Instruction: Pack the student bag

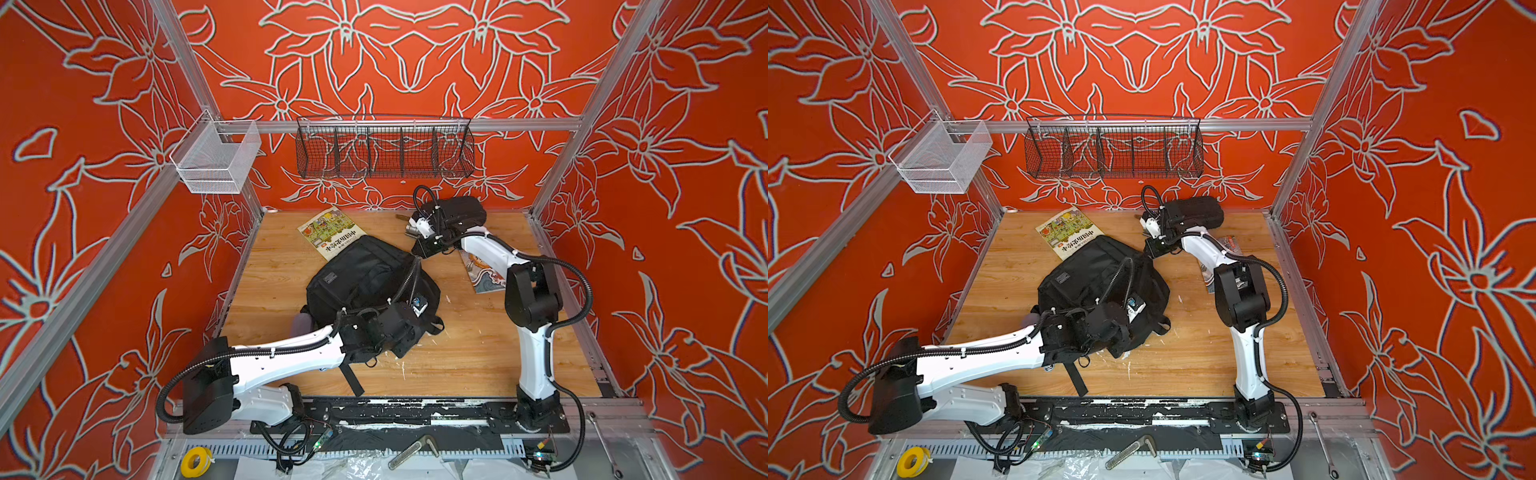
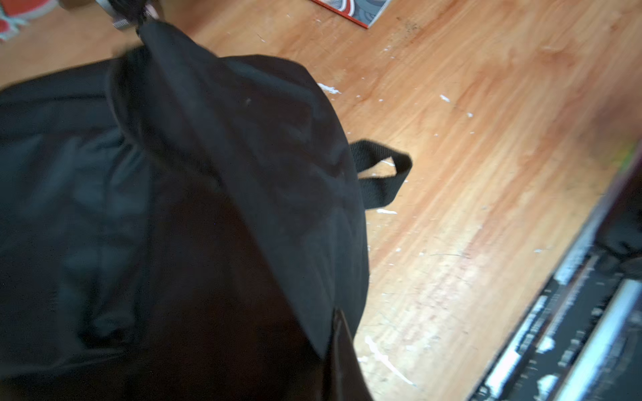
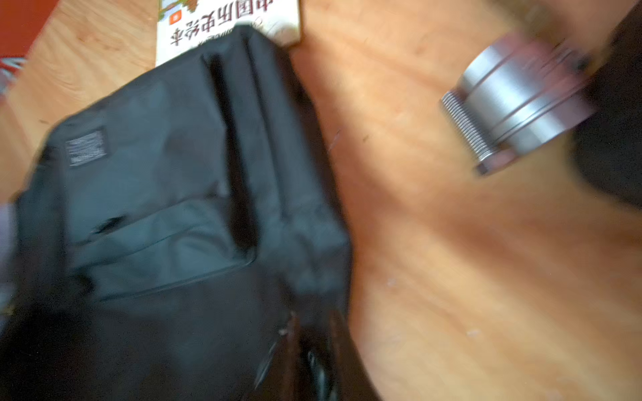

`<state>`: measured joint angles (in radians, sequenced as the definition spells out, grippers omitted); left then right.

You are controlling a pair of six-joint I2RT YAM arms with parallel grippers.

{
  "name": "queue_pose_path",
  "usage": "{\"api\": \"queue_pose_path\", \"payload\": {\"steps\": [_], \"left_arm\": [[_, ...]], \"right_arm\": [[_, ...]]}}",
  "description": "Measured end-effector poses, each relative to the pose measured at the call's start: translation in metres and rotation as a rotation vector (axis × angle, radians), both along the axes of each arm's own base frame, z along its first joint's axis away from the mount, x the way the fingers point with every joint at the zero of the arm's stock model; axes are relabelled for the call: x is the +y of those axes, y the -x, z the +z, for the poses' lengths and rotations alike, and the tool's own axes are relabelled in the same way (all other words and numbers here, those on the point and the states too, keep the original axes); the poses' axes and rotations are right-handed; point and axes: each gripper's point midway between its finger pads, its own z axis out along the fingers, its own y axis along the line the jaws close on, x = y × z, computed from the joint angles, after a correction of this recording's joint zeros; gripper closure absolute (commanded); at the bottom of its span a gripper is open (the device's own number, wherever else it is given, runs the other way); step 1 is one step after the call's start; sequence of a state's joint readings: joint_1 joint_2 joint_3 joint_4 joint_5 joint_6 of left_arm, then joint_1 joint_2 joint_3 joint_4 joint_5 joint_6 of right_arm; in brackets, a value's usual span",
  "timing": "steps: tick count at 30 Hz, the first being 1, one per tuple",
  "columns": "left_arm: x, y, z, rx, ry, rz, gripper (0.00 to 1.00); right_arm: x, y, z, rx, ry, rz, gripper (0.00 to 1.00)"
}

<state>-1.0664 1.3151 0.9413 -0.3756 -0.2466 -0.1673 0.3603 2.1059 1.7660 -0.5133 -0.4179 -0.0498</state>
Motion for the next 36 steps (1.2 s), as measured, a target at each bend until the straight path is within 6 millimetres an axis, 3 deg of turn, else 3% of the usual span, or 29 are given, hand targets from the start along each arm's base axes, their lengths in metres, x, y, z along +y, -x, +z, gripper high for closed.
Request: {"api": "queue_pose_path", "payload": {"steps": [2, 3, 7, 10, 12, 14, 17, 20, 24, 29, 33, 36], "left_arm": [[-0.006, -0.006, 0.01, 0.008, 0.033, 0.025, 0.5], [-0.008, -0.012, 0.016, 0.01, 0.054, 0.045, 0.45], [-0.012, -0.035, 0.044, 0.012, 0.134, 0.116, 0.32], [-0.017, -0.05, 0.061, 0.018, 0.191, 0.149, 0.29], [-0.024, -0.061, 0.068, 0.034, 0.221, 0.157, 0.29], [-0.038, -0.075, 0.073, 0.056, 0.239, 0.154, 0.29], [-0.068, -0.096, 0.077, 0.094, 0.254, 0.129, 0.29], [-0.105, -0.118, 0.074, 0.135, 0.26, 0.108, 0.29], [-0.148, -0.141, 0.05, 0.205, 0.264, 0.091, 0.29], [-0.178, -0.158, -0.005, 0.366, 0.273, 0.116, 0.28], [-0.179, -0.172, -0.042, 0.48, 0.29, 0.181, 0.26], [-0.179, -0.182, -0.055, 0.533, 0.315, 0.221, 0.25]], "right_arm": [[-0.011, -0.004, 0.011, -0.038, 0.016, -0.021, 0.57], [-0.018, -0.002, 0.018, -0.057, 0.027, -0.032, 0.5], [-0.048, 0.016, 0.072, -0.167, 0.043, -0.066, 0.4], [-0.072, 0.032, 0.115, -0.257, 0.035, -0.101, 0.37], [-0.095, 0.04, 0.132, -0.297, 0.036, -0.153, 0.36], [-0.126, 0.042, 0.134, -0.298, 0.049, -0.228, 0.35], [-0.179, 0.04, 0.113, -0.241, 0.077, -0.368, 0.34], [-0.232, 0.043, 0.072, -0.131, 0.095, -0.503, 0.33], [-0.281, 0.039, 0.032, -0.023, 0.101, -0.627, 0.33], [-0.309, 0.021, -0.006, 0.064, 0.097, -0.685, 0.33], [-0.322, 0.004, -0.029, 0.112, 0.086, -0.705, 0.32], [-0.328, -0.005, -0.04, 0.136, 0.077, -0.712, 0.32]]}}
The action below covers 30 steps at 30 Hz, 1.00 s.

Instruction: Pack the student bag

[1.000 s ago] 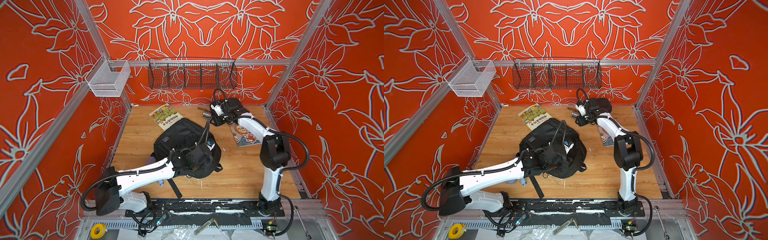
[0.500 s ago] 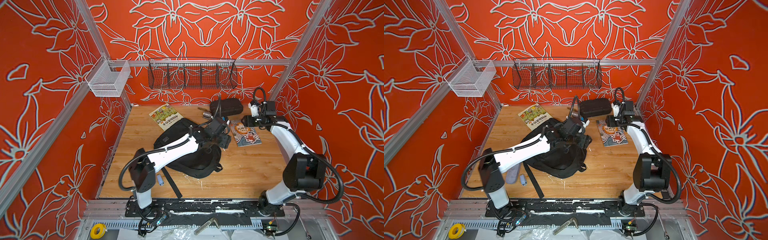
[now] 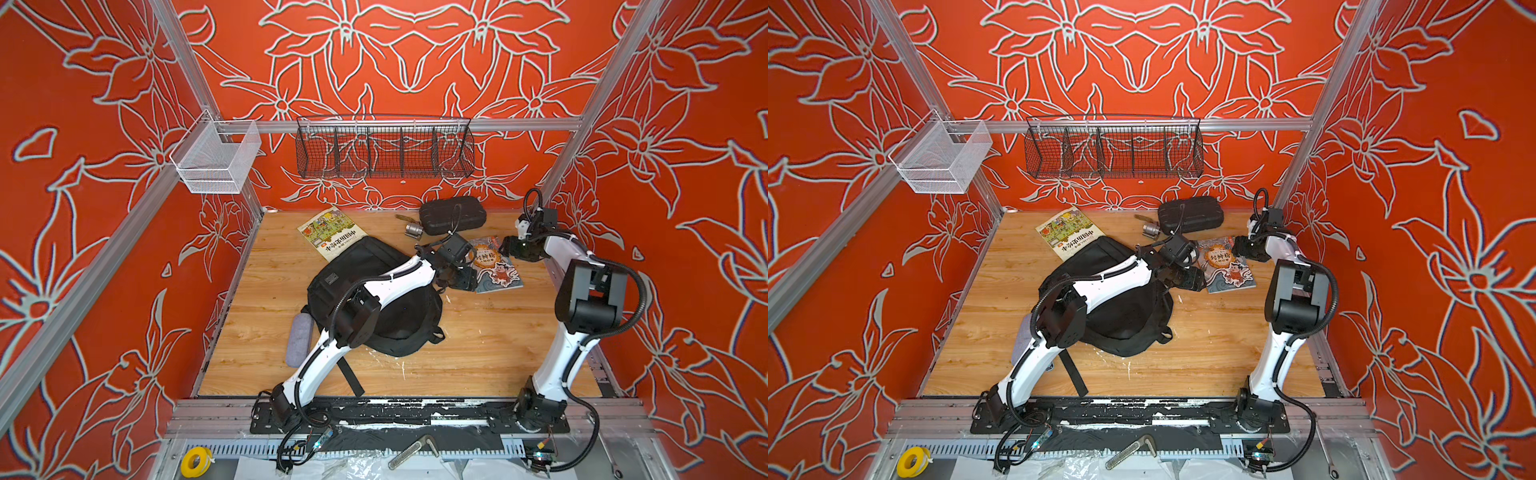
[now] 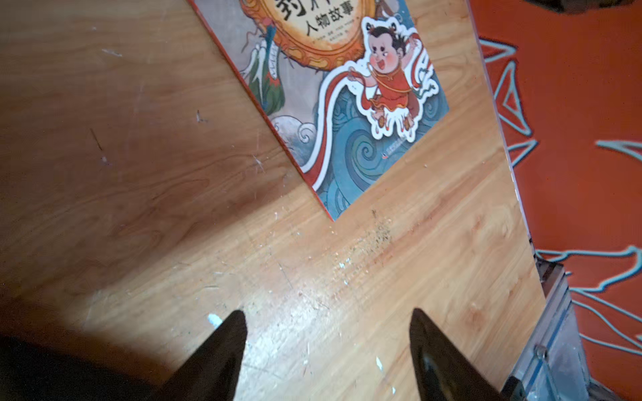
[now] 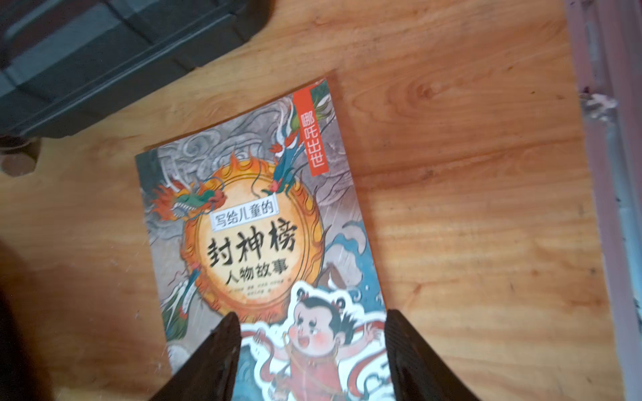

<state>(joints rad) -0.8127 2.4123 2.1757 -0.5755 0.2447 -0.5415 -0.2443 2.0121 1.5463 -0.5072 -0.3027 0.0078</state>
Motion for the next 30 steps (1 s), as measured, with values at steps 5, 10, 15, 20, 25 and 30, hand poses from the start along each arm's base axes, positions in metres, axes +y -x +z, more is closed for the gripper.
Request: {"api": "queue_pose_path", "payload": {"steps": [5, 10, 15, 20, 25, 30], "left_arm": [[-0.001, -0.015, -0.009, 0.055, 0.038, 0.054, 0.24], [-0.002, -0.019, -0.022, 0.121, 0.06, 0.094, 0.23], [-0.004, -0.02, -0.044, 0.208, 0.073, 0.131, 0.19], [-0.005, -0.026, -0.044, 0.233, 0.107, 0.15, 0.18], [-0.007, -0.029, -0.045, 0.252, 0.137, 0.149, 0.18], [-0.012, -0.029, -0.044, 0.258, 0.161, 0.136, 0.17]], "right_arm": [[-0.003, 0.008, -0.018, 0.065, -0.031, -0.013, 0.32], [-0.001, 0.018, -0.024, 0.11, -0.062, -0.033, 0.34], [0.006, 0.033, -0.035, 0.17, -0.104, -0.049, 0.39], [0.01, 0.049, -0.047, 0.22, -0.124, -0.06, 0.4], [0.014, 0.064, -0.048, 0.247, -0.137, -0.061, 0.4], [0.023, 0.078, -0.046, 0.258, -0.17, -0.053, 0.35]]}}
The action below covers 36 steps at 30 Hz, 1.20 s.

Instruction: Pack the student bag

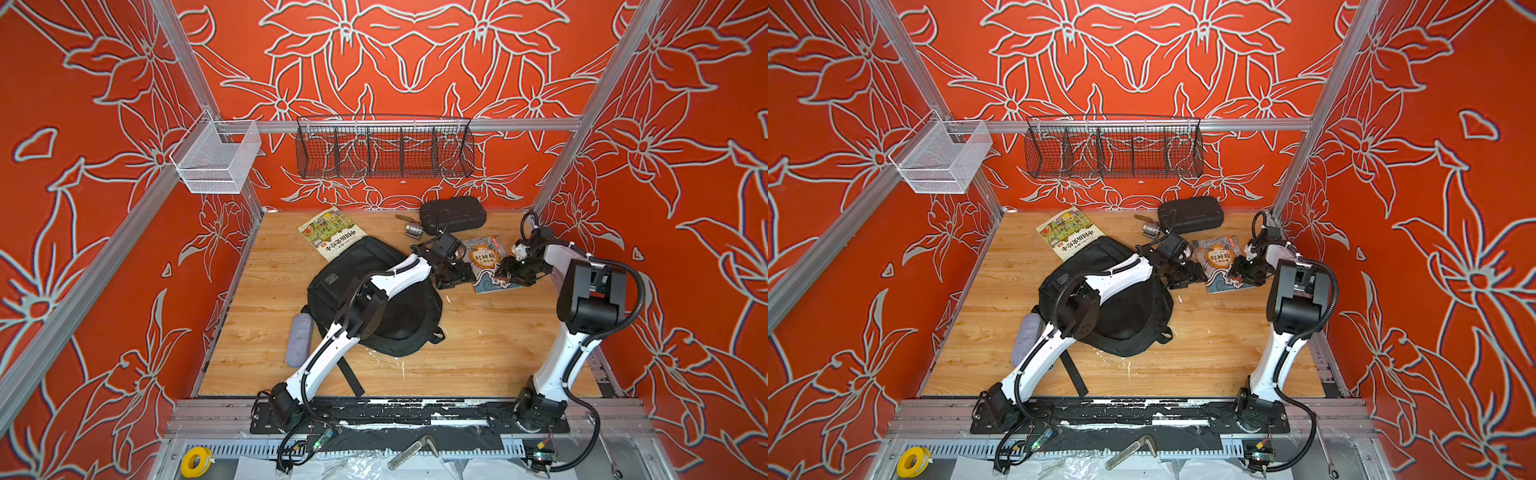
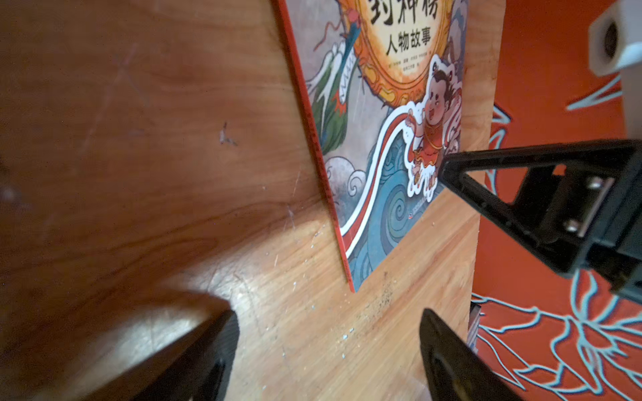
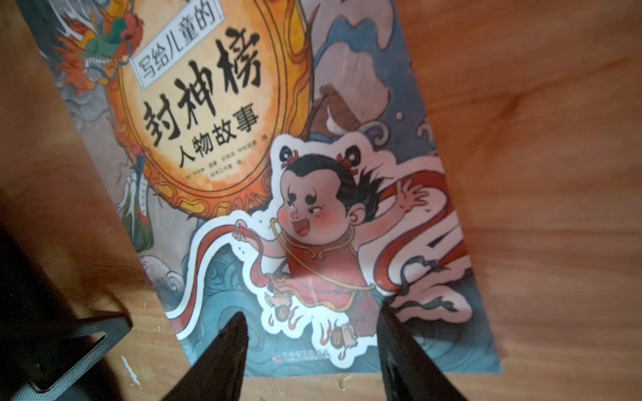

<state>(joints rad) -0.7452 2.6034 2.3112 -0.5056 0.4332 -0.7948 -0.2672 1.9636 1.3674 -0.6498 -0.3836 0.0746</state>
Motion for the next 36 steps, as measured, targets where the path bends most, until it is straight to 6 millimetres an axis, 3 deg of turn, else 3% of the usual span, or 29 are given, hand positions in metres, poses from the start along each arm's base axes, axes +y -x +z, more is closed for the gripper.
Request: {"api": "queue_pose_path", "payload": {"steps": [2, 5, 11, 18, 36], "left_arm": [[-0.001, 0.0, 0.0, 0.0, 0.007, -0.002, 0.17], [-0.003, -0.001, 0.001, 0.001, 0.017, -0.001, 0.17], [-0.005, -0.002, 0.001, 0.011, 0.031, 0.012, 0.17], [-0.009, -0.003, 0.001, 0.031, 0.06, 0.024, 0.17], [-0.032, -0.009, 0.001, 0.029, 0.182, -0.005, 0.17]], "right_arm": [[-0.001, 0.003, 0.005, -0.009, 0.014, -0.004, 0.34], [-0.006, -0.004, 0.019, -0.05, 0.042, 0.001, 0.24], [-0.02, -0.025, 0.036, -0.114, 0.096, -0.006, 0.25], [-0.026, -0.031, -0.001, -0.046, 0.078, -0.013, 0.31], [-0.01, -0.021, -0.006, -0.002, -0.012, 0.011, 0.62]]}}
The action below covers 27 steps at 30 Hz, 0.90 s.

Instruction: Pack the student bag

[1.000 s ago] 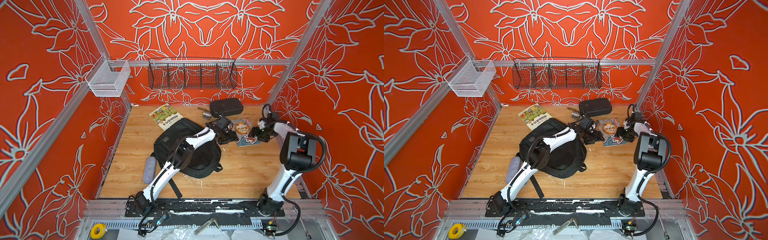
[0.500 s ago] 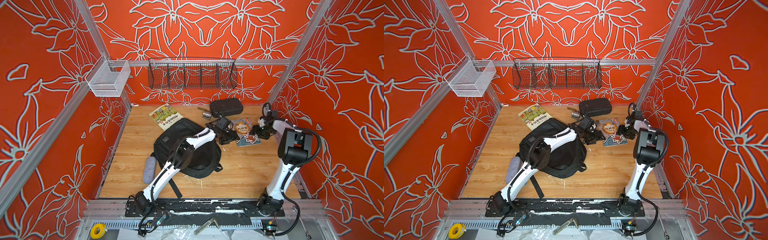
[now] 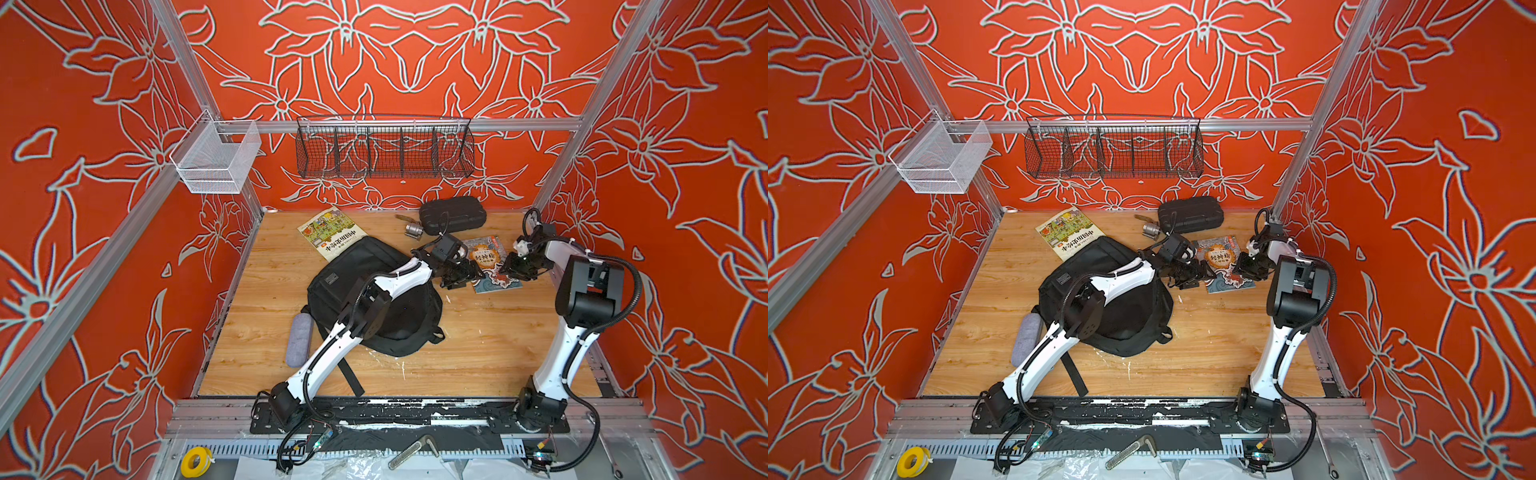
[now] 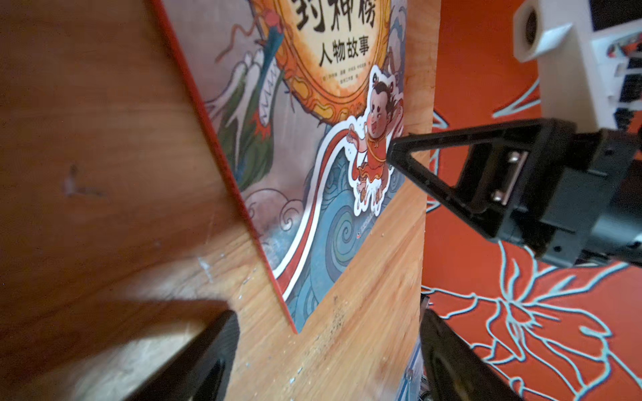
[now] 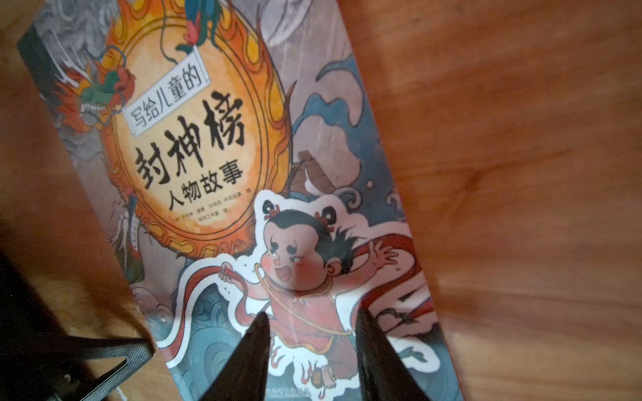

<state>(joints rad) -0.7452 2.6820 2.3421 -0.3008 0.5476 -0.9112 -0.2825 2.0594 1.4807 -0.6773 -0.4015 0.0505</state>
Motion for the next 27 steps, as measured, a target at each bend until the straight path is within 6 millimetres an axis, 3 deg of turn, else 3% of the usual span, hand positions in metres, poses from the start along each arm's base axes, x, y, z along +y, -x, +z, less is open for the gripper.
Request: {"api": "queue_pose_path", "payload": {"steps": [2, 5, 13, 21, 24, 27], "left_arm": [[-0.003, -0.001, 0.0, 0.006, 0.017, 0.0, 0.17], [-0.006, -0.002, 0.001, 0.019, 0.034, 0.007, 0.17], [-0.007, -0.003, 0.0, 0.04, 0.051, 0.023, 0.17], [-0.009, -0.002, -0.002, 0.048, 0.064, 0.025, 0.17], [-0.009, -0.003, -0.003, 0.052, 0.065, 0.028, 0.17], [-0.009, -0.002, -0.003, 0.056, 0.07, 0.03, 0.17]], "right_arm": [[0.004, 0.002, 0.0, 0.009, -0.02, 0.003, 0.6], [0.006, 0.002, 0.001, 0.006, -0.035, 0.005, 0.43], [-0.013, -0.004, 0.007, -0.027, 0.079, -0.027, 0.32], [-0.032, -0.035, 0.026, -0.092, 0.156, -0.041, 0.32], [-0.033, -0.046, 0.015, -0.066, 0.14, -0.031, 0.36], [-0.03, -0.043, 0.0, -0.027, 0.119, -0.018, 0.4]]}}
